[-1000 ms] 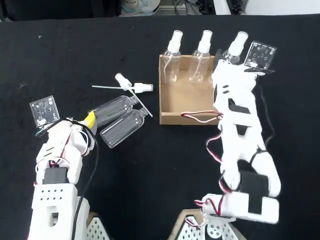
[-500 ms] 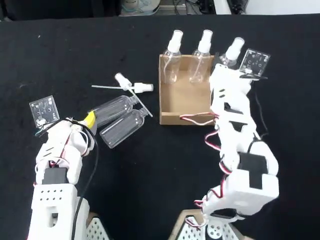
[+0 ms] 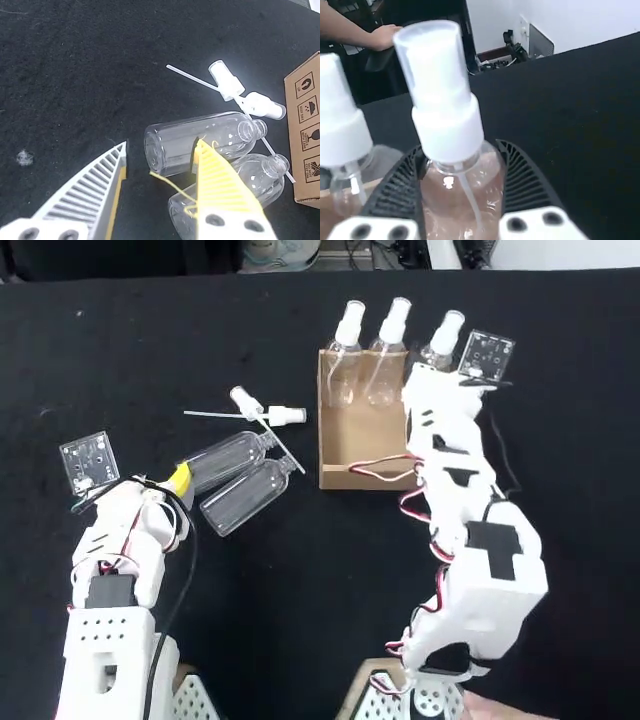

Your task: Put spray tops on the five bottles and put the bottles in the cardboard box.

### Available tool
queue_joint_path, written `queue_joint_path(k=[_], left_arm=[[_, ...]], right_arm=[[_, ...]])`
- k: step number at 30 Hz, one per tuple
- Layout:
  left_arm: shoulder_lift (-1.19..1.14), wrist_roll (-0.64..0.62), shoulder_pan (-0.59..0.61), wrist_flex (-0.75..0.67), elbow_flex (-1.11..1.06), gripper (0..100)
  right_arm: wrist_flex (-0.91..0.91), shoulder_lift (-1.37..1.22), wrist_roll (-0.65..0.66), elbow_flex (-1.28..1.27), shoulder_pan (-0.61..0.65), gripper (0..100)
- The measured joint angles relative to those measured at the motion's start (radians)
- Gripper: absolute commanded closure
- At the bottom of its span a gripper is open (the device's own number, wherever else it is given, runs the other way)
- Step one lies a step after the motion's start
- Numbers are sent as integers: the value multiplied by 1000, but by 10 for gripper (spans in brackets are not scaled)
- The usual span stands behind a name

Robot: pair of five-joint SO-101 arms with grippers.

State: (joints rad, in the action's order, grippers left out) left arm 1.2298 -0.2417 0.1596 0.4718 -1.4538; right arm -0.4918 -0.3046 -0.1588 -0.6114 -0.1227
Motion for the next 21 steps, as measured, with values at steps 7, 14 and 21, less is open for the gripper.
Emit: queue_joint_path(k=[7, 14, 21], left_arm=[[0, 0, 0, 0, 0, 787], [0, 0, 0, 0, 0, 787], [0, 0, 0, 0, 0, 787]], right_arm=[[0, -5, 0, 0, 0, 986], [0, -5, 12, 17, 0, 986], [-3, -5, 95, 26, 0, 986]])
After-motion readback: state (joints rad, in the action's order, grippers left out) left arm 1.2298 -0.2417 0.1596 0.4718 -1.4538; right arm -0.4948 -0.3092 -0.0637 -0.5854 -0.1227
